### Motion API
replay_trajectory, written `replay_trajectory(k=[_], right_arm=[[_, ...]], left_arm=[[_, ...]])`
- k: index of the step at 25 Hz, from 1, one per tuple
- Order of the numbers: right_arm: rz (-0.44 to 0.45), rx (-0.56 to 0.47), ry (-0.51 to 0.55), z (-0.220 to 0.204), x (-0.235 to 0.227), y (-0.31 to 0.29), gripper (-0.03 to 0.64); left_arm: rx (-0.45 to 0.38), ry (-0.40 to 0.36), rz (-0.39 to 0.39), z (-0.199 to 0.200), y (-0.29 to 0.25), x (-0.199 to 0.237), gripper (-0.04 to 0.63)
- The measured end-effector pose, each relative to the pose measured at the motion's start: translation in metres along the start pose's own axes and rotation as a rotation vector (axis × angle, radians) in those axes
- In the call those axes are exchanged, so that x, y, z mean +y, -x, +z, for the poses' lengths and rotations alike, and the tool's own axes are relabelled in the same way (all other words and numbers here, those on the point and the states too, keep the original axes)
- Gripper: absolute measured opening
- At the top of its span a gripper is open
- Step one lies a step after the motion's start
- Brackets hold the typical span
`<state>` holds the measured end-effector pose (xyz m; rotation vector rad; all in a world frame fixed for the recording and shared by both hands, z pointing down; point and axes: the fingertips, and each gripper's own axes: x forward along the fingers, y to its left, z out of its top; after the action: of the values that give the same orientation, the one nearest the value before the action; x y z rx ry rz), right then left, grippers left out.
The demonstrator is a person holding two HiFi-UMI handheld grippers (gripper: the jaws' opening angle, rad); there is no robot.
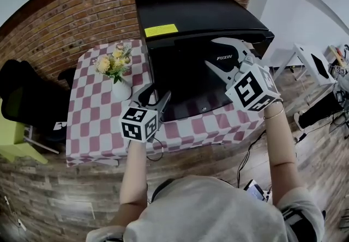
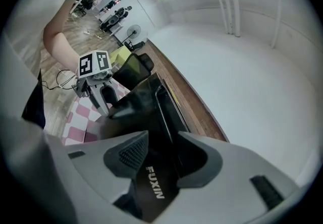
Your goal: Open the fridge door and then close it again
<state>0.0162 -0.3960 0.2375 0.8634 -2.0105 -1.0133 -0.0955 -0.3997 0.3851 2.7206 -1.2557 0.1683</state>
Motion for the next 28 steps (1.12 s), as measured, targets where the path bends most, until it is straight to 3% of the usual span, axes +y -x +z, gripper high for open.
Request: replay_trajectory(k=[11,19,28], right_arm=[[0.130,0.046,0.060,0.0000,0.0032,-0.0046,0.157],[0.168,0.061,0.066,0.0006,0.0039,-0.0030,0.141],[0.176,0.058,0.050,0.0010,0.0045,0.0013,0.133]], left_arm=[[-0.053,-0.002,0.005,0.0001,-0.0002,0.0010,0.216],[-0.079,-0.014,0.020,0.0005,0.0024,-0.0002,0.215],[-0.040,-0.023,0.015,-0.0012,0.0053,-0.0055,0.209]])
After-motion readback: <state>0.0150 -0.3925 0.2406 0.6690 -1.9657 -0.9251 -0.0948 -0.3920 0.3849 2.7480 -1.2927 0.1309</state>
